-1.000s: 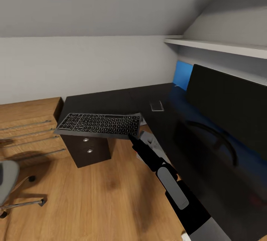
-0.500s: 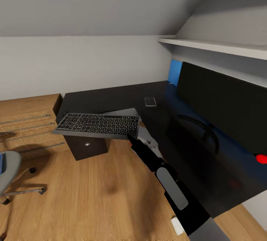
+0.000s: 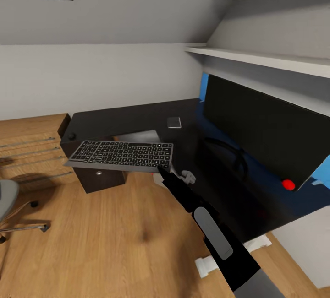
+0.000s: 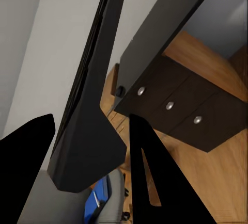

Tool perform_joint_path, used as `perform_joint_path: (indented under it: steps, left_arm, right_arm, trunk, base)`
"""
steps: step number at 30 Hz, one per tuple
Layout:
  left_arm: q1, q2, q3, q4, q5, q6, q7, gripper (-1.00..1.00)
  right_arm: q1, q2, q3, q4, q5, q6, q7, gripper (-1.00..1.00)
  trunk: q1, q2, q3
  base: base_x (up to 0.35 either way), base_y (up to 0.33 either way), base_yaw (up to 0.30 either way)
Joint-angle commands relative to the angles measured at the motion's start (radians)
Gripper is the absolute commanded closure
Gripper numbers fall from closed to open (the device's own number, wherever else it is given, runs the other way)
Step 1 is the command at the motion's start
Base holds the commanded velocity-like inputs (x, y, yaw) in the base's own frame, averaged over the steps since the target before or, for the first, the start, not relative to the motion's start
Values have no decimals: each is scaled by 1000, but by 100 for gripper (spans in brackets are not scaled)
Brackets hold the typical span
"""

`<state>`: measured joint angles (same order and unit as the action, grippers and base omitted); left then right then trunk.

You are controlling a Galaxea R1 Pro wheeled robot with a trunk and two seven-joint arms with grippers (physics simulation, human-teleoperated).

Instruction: In the bedroom, organize the workspace by keeping the computer under the desk, ensuring the monitor is on the desk, placing the keyboard on the desk next to the monitor, placing the mouse on the desk next to the keyboard, moving the folder from the swivel chair onto the desk next to the mouse, stacking the notebook on top of the folder with the pen on top of the notebook, and positioning the swivel chair next to the desk.

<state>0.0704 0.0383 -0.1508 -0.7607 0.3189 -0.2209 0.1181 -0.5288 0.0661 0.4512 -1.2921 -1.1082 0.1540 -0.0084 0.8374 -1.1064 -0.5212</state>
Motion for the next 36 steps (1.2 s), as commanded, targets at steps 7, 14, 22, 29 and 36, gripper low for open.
perform_joint_path:
  steps: [7,14,22,29,36]
  left_arm:
    - [0,2,-7,-2,8,-3,9,-100]
    - [0,2,-7,-2,8,-3,9,-100]
    - [0,2,-7,-2,8,-3,9,-100]
    - [0,2,-7,-2,8,-3,9,-100]
    - [0,2,-7,-2,8,-3,9,-100]
  right_arm:
    - [0,1,-1,0,-8,-2,2,100]
    - [0,0,-2,5,-8,-3,2,100]
    - [0,-1,-2,9,-7,-2,2,100]
    - [0,-8,-5,23,-6,-4,3,100]
    - [0,-42,-8,43,-9,-4,4,100]
  trunk:
    - [0,-1,-1]
    - [0,-1,-1]
    - [0,-1,-1]
    - [0,-1,-1]
    - [0,-1,-1]
  base:
    - [-252,-209,0]
    - [-303,-140,0]
    - [-298,-179,0]
    - [-289,-201,0]
    - [-255,-242,0]
